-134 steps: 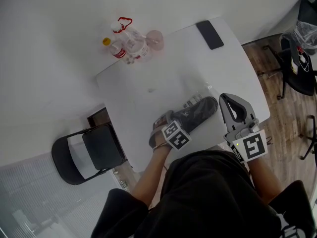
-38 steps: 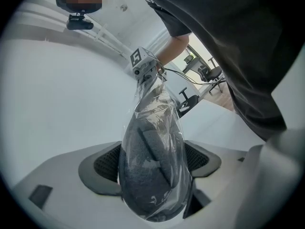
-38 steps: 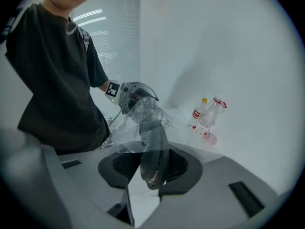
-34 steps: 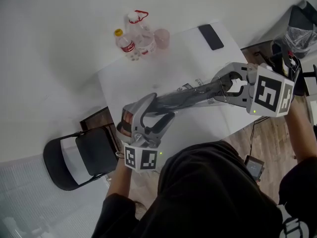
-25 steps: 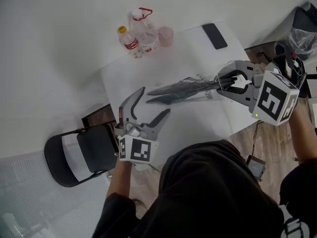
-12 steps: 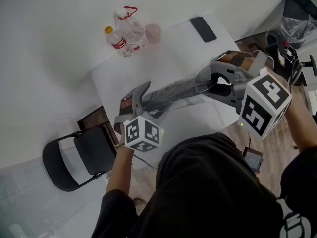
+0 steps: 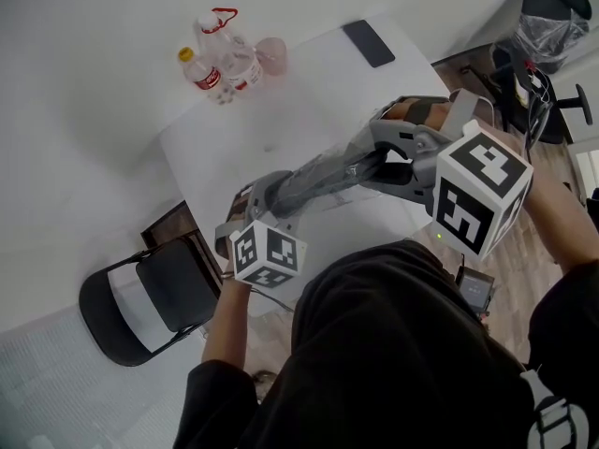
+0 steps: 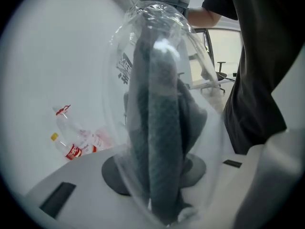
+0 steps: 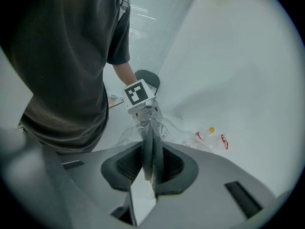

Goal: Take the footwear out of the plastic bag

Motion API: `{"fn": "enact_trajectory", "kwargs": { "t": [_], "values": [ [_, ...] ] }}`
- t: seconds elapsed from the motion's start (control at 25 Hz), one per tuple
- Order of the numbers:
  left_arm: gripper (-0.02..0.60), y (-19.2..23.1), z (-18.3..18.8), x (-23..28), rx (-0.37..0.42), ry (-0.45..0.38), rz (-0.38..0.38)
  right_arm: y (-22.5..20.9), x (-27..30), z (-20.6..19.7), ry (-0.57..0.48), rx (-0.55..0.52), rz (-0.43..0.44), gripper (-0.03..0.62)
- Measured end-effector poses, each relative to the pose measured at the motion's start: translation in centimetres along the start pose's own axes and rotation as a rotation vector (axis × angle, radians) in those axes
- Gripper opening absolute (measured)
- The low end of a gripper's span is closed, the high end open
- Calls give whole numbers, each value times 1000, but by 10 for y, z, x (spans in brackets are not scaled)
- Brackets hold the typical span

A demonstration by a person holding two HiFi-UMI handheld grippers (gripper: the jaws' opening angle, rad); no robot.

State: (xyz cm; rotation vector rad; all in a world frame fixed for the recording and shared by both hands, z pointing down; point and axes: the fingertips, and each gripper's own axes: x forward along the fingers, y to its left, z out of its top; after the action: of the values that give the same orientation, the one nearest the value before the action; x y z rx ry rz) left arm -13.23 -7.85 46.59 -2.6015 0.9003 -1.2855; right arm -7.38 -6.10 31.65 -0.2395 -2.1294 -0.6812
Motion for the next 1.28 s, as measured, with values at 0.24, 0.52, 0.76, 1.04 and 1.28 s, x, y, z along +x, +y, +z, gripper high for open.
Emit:
{"fn": "enact_trajectory", "kwargs": {
  "t": [0.24, 0.52, 0.76, 1.04, 1.28],
  "values": [
    [130, -7, -9, 5, 4, 20, -20, 7, 9, -6, 14, 0, 24, 77],
    [132, -13, -14, 10, 7, 38, 11, 11, 9, -10, 25, -22, 35, 75],
    [132, -4, -23, 8, 7, 64, 43, 6, 1, -16, 26, -8, 15, 75],
    [132, -1, -28, 5, -6, 71, 38, 3, -6, -18, 28, -6, -1, 75],
    [132, 1, -41, 5, -16, 83, 50, 5, -9, -19, 22, -8, 3, 75]
  ]
}}
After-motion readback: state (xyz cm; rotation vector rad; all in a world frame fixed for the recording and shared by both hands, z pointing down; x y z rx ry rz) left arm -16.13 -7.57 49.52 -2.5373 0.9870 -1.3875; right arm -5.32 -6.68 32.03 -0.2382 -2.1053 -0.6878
